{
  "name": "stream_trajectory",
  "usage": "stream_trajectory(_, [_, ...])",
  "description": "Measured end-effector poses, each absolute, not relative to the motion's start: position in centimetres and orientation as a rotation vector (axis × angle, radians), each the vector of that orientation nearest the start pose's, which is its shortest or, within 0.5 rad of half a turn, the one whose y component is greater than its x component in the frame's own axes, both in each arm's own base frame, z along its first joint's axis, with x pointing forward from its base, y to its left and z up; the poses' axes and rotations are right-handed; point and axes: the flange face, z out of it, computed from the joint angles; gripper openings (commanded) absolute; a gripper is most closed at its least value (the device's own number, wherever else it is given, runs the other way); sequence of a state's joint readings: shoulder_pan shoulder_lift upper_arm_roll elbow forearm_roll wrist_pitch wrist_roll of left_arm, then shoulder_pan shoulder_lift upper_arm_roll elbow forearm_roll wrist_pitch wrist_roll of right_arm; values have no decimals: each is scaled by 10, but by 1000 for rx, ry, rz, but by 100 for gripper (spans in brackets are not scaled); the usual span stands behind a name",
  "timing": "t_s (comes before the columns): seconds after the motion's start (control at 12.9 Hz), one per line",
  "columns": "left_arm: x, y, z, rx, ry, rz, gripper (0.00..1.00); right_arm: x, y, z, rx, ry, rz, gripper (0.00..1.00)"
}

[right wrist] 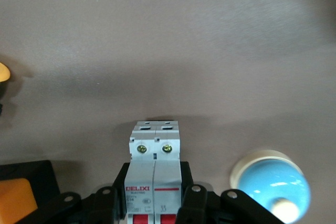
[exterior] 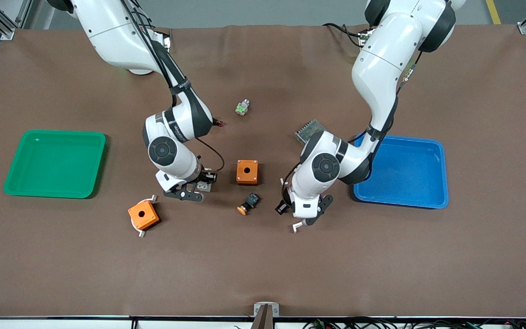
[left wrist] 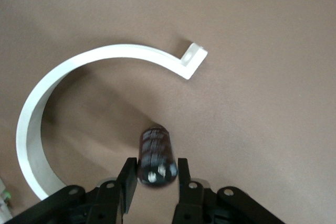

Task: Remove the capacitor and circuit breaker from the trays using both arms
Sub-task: 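Lower the breaker beside the blue button while the left gripper lowers the capacitor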

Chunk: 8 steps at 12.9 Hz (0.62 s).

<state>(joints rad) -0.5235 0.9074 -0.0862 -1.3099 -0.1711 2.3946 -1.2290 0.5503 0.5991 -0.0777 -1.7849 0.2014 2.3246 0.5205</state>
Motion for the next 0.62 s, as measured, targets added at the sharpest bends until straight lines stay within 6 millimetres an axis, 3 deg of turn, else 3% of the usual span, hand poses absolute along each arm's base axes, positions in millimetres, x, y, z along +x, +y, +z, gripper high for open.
stream_trajectory(0.08, [635,-421,210,-3157,-1258,64,70,579,306,212,-3064,274,147,54])
stream_trajectory(0.16, [639,-418,211,-3160,-1250,47,73,580,306,212,-3064,275,149,100])
stream_trajectory(0.23, [644,-413,215,-3161,-1247,20,80,580,306,213,-3062,277,148,100])
stream_trajectory(0.31, [651,-407,222,-3165,-1228,-31,99,581,307,214,-3060,278,146,100])
stream_trajectory(0.47, [666,-393,250,-3173,-1161,-164,100,583,307,218,-3058,278,142,100])
stream_trajectory(0.62, [679,-369,277,-3152,-1084,-246,100,588,307,239,-3062,276,178,100])
